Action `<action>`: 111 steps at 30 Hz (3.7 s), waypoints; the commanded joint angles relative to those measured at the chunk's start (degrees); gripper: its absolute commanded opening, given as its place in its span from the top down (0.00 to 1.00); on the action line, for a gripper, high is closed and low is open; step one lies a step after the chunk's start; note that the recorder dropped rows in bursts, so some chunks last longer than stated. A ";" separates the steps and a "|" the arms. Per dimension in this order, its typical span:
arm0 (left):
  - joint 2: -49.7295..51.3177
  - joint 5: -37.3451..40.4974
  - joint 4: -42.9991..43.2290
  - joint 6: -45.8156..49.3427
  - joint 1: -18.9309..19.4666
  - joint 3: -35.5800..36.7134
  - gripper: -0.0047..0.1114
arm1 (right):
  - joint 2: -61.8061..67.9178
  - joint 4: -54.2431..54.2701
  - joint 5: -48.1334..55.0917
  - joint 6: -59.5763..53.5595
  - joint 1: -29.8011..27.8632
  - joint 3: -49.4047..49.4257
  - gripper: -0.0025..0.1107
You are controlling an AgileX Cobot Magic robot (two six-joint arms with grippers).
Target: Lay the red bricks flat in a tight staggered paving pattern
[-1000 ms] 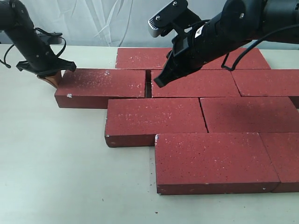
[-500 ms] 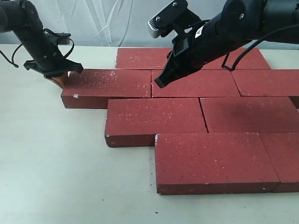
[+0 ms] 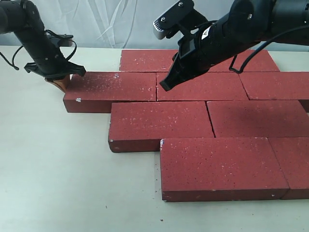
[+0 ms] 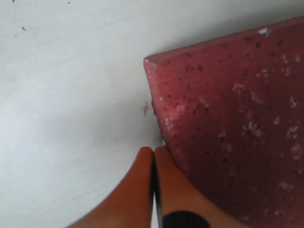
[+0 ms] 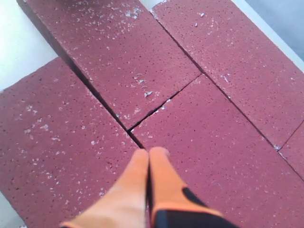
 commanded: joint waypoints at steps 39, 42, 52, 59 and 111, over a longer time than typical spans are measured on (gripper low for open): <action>-3.45 1.13 -5.69 4.96 6.03 3.17 0.96 | 18.96 4.17 17.72 -22.59 14.37 -10.13 0.99; -2.31 1.48 -6.18 5.59 4.58 3.17 0.96 | 20.17 2.13 15.26 -21.61 14.37 -10.41 0.99; -0.06 2.23 -6.94 7.55 2.92 3.17 0.96 | 19.14 -3.01 16.13 -17.25 14.37 -10.41 0.99; -0.06 2.34 -9.24 7.67 2.92 3.17 0.96 | 15.41 -1.67 19.16 -17.25 14.37 -10.41 0.99; -50.64 -23.96 -0.74 0.52 8.00 40.05 0.96 | -16.66 -18.15 23.99 24.45 -28.23 0.77 0.99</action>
